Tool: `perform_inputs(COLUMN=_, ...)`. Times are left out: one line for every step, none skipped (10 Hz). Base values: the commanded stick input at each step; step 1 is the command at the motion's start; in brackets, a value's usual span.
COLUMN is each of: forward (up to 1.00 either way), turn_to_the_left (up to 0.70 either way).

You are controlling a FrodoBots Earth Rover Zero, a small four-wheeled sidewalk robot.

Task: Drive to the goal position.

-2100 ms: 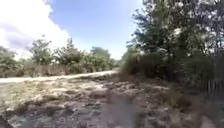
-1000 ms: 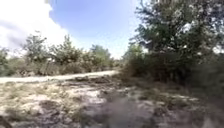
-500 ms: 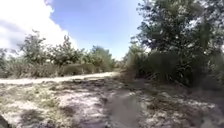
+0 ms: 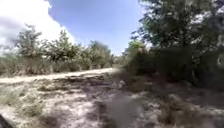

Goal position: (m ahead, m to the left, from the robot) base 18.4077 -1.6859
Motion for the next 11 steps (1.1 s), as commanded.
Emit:
perform_inputs(forward=0.70, turn_to_the_left=0.00)
perform_inputs(forward=0.70, turn_to_the_left=0.00)
perform_inputs(forward=0.70, turn_to_the_left=0.00)
perform_inputs(forward=0.70, turn_to_the_left=0.00)
perform_inputs(forward=0.70, turn_to_the_left=0.00)
perform_inputs(forward=0.70, turn_to_the_left=0.00)
perform_inputs(forward=0.70, turn_to_the_left=0.00)
perform_inputs(forward=0.70, turn_to_the_left=0.00)
perform_inputs(forward=0.70, turn_to_the_left=0.00)
perform_inputs(forward=0.70, turn_to_the_left=0.00)
perform_inputs(forward=0.70, turn_to_the_left=0.00)
